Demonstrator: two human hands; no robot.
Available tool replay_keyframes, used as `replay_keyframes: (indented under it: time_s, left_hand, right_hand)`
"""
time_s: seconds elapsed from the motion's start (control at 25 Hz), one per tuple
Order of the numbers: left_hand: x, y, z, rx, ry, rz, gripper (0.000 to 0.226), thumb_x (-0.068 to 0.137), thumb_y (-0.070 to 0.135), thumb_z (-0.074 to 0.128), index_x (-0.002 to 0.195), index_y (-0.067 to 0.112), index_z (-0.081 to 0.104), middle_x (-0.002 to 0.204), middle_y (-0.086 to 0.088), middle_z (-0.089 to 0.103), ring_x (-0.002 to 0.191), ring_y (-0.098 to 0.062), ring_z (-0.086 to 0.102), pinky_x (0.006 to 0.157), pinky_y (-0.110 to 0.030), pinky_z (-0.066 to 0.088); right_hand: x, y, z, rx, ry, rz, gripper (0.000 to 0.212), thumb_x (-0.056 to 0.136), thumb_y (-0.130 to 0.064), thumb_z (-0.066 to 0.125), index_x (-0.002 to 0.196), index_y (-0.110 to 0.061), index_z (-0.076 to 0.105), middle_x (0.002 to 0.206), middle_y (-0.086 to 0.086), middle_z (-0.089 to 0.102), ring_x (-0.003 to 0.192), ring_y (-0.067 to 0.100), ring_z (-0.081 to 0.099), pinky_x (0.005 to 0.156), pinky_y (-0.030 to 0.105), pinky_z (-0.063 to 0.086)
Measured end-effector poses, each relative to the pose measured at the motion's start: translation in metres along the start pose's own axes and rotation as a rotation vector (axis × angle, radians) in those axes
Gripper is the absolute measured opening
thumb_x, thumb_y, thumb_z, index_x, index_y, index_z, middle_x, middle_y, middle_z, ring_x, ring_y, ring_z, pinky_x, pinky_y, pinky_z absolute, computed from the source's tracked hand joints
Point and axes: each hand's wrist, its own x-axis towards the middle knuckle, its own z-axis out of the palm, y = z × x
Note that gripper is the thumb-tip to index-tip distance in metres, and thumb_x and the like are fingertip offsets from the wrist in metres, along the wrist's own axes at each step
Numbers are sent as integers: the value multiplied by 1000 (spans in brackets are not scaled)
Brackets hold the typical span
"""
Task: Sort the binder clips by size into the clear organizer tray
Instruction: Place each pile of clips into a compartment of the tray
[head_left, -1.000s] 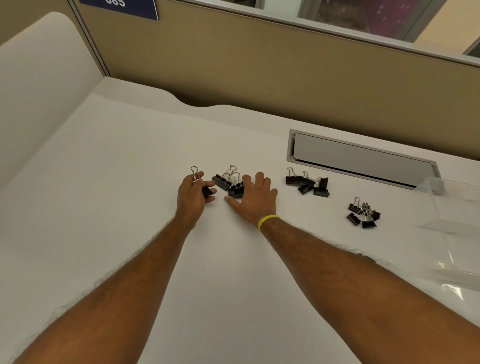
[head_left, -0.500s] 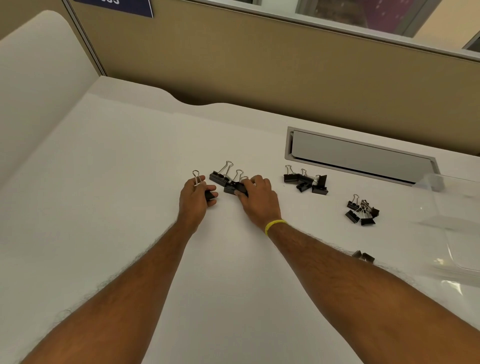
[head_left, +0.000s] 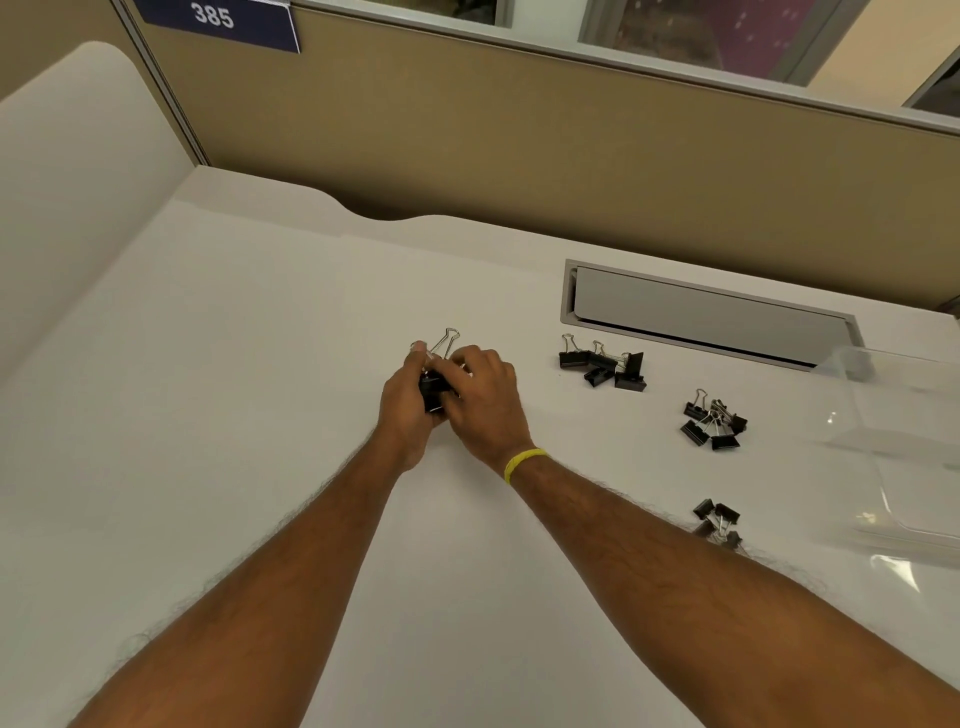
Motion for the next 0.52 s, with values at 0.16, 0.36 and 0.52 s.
replay_keyframes:
  time_s: [0.16,0.36,0.52]
  left_hand:
    - [-1,-2,-11,-110,51,-14,28,99,27,50,105,7,69,99,-10,72,91,-21,69,69,-32,57]
    - [3,2,-27,-177,146,-10,12,97,14,50,103,10,60,94,-14,69,84,-22,69,63,-32,57]
    - [6,1,-37,-139,187,-3,11,98,12,49,103,11,58,95,-14,68,84,-24,68,61,-32,57]
  right_hand:
    - [-5,1,-3,101,-191,-62,52,82,-29,46,133,-23,52,122,-3,52,113,17,44,96,35,33]
    - [-9,18,-7,58,-97,124,46,80,-30,54,125,-18,52,120,1,50,110,20,47,95,40,39]
    - [-7,36,-1,-143,-246,390,62,80,-47,64,131,-18,47,125,7,44,114,27,42,96,40,37]
